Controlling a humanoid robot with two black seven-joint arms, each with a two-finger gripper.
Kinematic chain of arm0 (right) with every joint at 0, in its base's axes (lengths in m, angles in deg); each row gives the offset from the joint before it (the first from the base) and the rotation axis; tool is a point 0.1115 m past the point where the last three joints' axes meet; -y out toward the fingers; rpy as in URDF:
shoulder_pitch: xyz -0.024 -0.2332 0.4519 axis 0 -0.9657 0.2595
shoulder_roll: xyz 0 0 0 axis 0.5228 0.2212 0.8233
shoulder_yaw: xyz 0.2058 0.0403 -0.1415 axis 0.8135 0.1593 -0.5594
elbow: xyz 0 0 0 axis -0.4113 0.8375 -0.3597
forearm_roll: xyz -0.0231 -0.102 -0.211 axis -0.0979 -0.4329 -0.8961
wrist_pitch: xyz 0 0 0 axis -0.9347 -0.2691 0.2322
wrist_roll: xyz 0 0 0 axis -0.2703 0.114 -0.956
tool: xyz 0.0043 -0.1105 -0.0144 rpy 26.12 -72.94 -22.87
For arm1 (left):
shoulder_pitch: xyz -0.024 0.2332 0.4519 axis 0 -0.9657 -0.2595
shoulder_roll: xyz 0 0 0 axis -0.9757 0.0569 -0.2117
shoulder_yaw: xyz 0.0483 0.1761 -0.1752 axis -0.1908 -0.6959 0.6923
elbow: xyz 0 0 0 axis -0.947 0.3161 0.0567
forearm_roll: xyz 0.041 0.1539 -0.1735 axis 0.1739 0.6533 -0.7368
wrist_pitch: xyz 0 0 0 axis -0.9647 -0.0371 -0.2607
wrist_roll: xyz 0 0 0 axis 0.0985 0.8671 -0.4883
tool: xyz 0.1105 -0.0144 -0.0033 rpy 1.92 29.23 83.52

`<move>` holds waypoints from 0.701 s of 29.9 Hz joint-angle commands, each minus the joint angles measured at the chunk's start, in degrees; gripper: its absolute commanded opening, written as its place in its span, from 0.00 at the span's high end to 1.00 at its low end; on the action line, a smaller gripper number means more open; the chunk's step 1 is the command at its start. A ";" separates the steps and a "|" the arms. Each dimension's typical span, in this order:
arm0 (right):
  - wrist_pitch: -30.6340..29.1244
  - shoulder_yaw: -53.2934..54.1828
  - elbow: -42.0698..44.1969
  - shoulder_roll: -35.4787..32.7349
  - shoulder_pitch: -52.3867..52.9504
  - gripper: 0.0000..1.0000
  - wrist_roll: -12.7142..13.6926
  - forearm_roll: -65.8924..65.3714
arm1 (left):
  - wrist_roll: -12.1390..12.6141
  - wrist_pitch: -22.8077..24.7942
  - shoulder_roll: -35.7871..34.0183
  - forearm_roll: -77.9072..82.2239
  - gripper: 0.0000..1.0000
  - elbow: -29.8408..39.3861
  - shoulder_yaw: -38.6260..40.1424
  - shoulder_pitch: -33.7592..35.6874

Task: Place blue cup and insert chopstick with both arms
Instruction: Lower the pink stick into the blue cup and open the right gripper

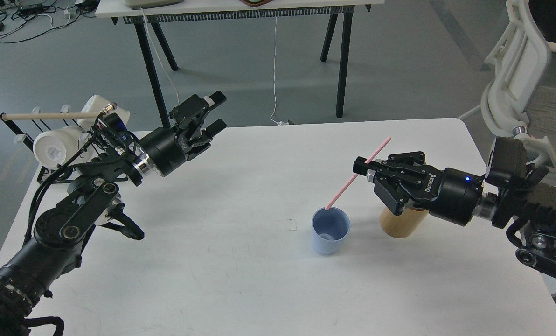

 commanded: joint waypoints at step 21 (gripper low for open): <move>-0.05 -2.83 2.89 3.42 -0.74 0.45 0.00 -0.72 | 0.00 0.00 0.17 -0.01 0.01 0.01 -0.01 -0.65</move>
